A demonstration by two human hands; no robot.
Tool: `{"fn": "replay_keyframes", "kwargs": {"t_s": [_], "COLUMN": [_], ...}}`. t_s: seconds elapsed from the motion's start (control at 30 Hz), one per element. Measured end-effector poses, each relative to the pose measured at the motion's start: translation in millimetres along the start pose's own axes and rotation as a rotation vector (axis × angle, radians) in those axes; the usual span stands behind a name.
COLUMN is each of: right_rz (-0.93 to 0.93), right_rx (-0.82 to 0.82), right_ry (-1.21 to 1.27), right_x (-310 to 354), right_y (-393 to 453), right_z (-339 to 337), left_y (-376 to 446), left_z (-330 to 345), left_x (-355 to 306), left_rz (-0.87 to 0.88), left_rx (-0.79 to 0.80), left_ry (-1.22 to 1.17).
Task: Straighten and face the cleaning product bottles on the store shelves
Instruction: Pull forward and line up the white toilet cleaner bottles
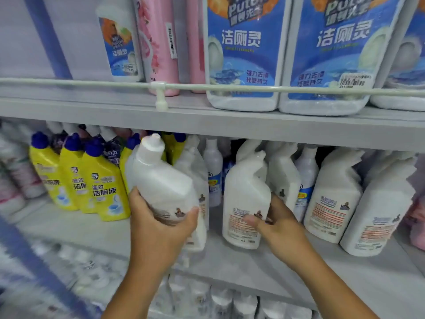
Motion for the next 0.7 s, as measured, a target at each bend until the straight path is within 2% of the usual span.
{"fn": "replay_keyframes", "kwargs": {"t_s": [0.17, 0.37, 0.57, 0.7], "right_rz": [-0.017, 0.016, 0.05, 0.055], "right_rx": [0.196, 0.311, 0.197, 0.198], "right_ry": [-0.017, -0.038, -0.042, -0.092], "right_x": [19.0, 10.1, 1.5, -3.6], "right_y": [16.7, 40.9, 60.0, 65.5], "right_z": [62.3, 97.2, 66.9, 67.7], "left_y": [31.3, 60.3, 67.4, 67.4], "left_z": [-62.2, -72.0, -55.5, -41.5], "left_x": [35.6, 73.5, 97.5, 99.1], "left_rz": [-0.085, -0.1, -0.088, -0.032], "left_rx": [-0.17, -0.15, -0.099, -0.064], "left_ry": [0.149, 0.155, 0.143, 0.125]}}
Point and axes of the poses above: each hand's wrist, its own y-axis towards the middle knuckle, its own z-axis out of the palm, x = y × z, the point moved 6 cm from there along y, towards the middle knuckle, and after that the axes turned 3 degrees about -z, right-handed, at the moved point
